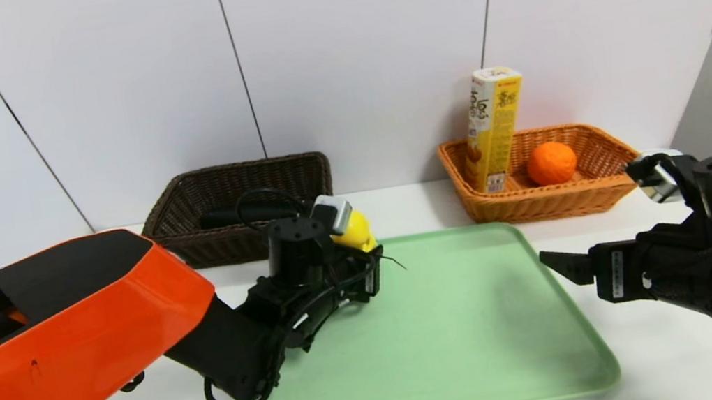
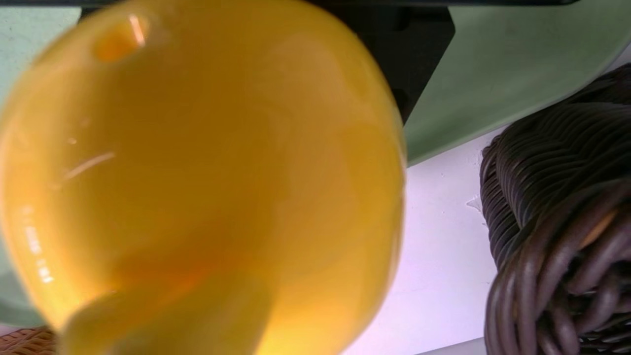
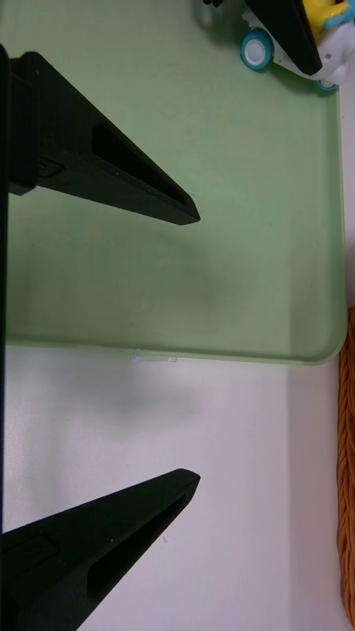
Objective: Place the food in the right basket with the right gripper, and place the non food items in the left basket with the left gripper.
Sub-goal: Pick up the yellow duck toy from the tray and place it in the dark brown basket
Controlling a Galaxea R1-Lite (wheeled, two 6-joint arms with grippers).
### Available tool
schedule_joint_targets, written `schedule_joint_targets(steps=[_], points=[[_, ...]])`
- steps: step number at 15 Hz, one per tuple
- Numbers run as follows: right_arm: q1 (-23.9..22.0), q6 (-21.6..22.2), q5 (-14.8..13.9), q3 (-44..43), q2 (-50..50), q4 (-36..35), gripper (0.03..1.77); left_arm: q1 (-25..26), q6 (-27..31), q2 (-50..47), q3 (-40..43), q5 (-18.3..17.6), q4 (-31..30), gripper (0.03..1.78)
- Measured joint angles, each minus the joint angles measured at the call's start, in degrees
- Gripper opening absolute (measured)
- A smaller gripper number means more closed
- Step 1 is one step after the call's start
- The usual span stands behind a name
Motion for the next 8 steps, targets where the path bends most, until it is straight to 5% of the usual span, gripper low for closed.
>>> schedule_joint_targets(steps=[8], points=[[0.0,-0.1,-0.2,1.2,-1.1,0.0,1.71,-4.9,-2.4,-7.5,-0.5,-2.1,7.9,0.75]])
